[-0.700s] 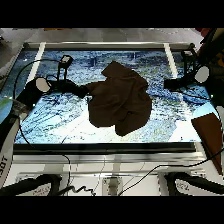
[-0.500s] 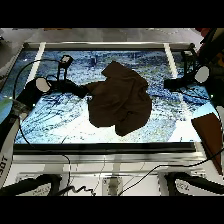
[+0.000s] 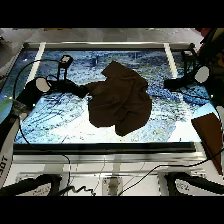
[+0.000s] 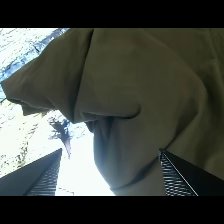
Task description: Fold the clothes and pants, and hang the long-sleeved shirts on hangers.
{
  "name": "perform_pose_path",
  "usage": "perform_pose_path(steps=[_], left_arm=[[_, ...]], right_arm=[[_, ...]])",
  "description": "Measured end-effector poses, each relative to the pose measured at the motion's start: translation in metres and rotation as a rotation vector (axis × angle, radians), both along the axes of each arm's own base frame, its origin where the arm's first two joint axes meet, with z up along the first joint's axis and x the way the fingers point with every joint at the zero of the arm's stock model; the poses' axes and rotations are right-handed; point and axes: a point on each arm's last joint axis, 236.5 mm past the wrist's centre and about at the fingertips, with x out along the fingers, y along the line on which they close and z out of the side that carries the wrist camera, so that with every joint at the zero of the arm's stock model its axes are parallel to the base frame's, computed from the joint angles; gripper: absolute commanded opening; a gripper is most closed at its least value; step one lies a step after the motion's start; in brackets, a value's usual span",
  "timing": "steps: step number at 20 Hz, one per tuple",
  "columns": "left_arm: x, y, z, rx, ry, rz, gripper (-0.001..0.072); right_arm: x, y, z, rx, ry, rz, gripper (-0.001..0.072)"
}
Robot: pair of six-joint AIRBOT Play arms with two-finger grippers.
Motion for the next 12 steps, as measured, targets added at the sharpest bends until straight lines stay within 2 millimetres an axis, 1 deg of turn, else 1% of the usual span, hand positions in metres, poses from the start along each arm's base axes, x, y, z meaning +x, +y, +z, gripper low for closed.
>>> perform_pose_path(steps=[2,5,7,9,10,12], left_arm=[[0.0,0.0,0.0,0.0,0.0,0.0,0.071],[0.0,0.0,0.0,0.0,0.0,0.0,0.071],[0.0,0.0,0.0,0.0,0.0,0.0,0.071],[0.0,0.0,0.0,0.0,0.0,0.0,0.071],[0.0,0.0,0.0,-0.001,0.0,0.0,0.071],[-0.001,0.0,-0.001,-0.004,0.008,0.003,0.071]], right_arm=[[0.002,0.0,0.001,0.001,-0.011,0.0,0.0013],[0.015,0.0,0.009,0.001,-0.073,-0.004,0.0013],[0.017,-0.006,0.01,-0.023,-0.085,0.006,0.0012],[0.008,-0.015,0.001,-0.058,-0.039,0.031,0.0012],[0.0,-0.02,-0.008,-0.069,0.005,0.041,0.0012],[-0.025,-0.03,-0.036,-0.068,0.122,0.045,0.0011]])
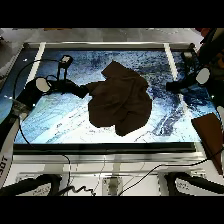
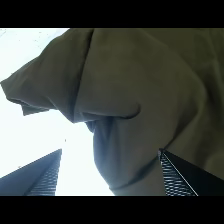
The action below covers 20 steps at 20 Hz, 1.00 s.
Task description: Fold the clothes and pants, and hang the long-sleeved shirts on hangers.
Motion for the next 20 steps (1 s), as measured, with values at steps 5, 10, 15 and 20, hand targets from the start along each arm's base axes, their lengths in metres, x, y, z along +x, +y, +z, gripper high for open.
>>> perform_pose_path(steps=[5,10,15,20], left_arm=[[-0.018,-0.004,-0.011,-0.012,0.099,-0.014,0.0709],[-0.036,-0.006,-0.019,-0.023,0.191,-0.022,0.0709],[-0.04,-0.007,-0.022,-0.044,0.235,0.006,0.0709],[-0.041,-0.006,-0.022,-0.051,0.246,0.018,0.0709]], right_arm=[[-0.081,0.045,-0.073,0.264,0.254,0.09,0.002],[-0.112,0.1,-0.12,0.554,0.266,0.019,0.0457],[-0.104,0.117,-0.146,0.702,0.249,-0.167,0.0454],[-0.088,0.119,-0.16,0.747,0.207,-0.244,0.0381]])
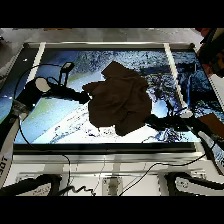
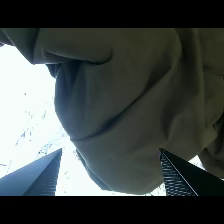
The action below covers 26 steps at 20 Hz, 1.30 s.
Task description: Fold the clothes and pants, and hang the long-sleeved shirts on hangers.
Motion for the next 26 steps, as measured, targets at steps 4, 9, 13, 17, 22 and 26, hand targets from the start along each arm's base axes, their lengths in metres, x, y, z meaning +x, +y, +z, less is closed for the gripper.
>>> perform_pose_path(steps=[4,9,13,17,22,26], left_arm=[[0.0,0.001,-0.001,0.002,0.003,0.002,0.0701],[0.0,0.002,-0.001,-0.003,0.011,0.018,0.0701],[0.003,0.009,0.008,-0.032,0.02,0.082,0.07],[0.007,0.024,0.043,-0.056,-0.05,0.129,0.07],[-0.001,0.035,0.091,-0.077,-0.155,0.153,0.07],[-0.013,0.032,0.084,-0.072,-0.113,0.134,0.0701]], right_arm=[[0.013,0.004,-0.004,-0.038,-0.056,0.0,0.0152],[0.039,0.019,0.024,-0.042,-0.159,0.064,0.0013],[0.076,0.025,0.103,-0.059,-0.362,0.153,0.0012],[0.1,0.02,0.234,-0.163,-0.685,0.219,0.0012],[0.084,0.0,0.383,-0.377,-1.049,0.213,0.0013],[0.068,-0.025,0.414,-0.531,-1.086,0.183,0.0013]])
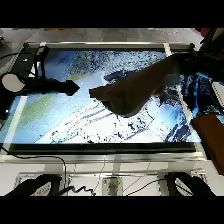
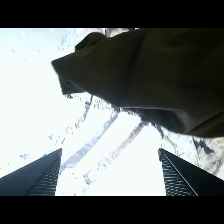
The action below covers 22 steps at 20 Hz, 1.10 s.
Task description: Fold the clothes and pants, and hang the long-sleeved shirts on hangers.
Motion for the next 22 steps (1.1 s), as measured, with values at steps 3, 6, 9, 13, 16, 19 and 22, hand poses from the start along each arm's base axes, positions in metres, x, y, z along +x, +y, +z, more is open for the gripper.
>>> perform_pose_path(steps=[3,6,9,13,16,19,22], left_arm=[[-0.011,-0.014,-0.04,-0.001,0.12,-0.027,0.07],[-0.02,-0.046,-0.09,-0.033,0.264,-0.073,0.0699],[-0.025,-0.091,-0.139,-0.084,0.383,-0.121,0.0557],[-0.029,-0.144,-0.19,-0.083,0.468,-0.218,0.0543],[-0.02,-0.173,-0.215,-0.076,0.481,-0.262,0.0543],[-0.004,-0.189,-0.23,-0.058,0.463,-0.286,0.0542],[0.005,-0.196,-0.24,-0.004,0.431,-0.33,0.0472]], right_arm=[[-0.004,-0.012,-0.014,-0.055,0.059,-0.034,0.0013],[-0.004,-0.017,-0.031,-0.084,0.123,-0.043,0.0013],[-0.003,-0.019,-0.042,-0.098,0.159,-0.047,0.0013],[-0.002,-0.021,-0.047,-0.102,0.178,-0.048,0.0013],[-0.002,-0.021,-0.049,-0.096,0.187,-0.053,0.0013],[-0.002,-0.021,-0.049,-0.091,0.19,-0.057,0.0013],[-0.002,-0.021,-0.049,-0.088,0.192,-0.058,0.0013]])
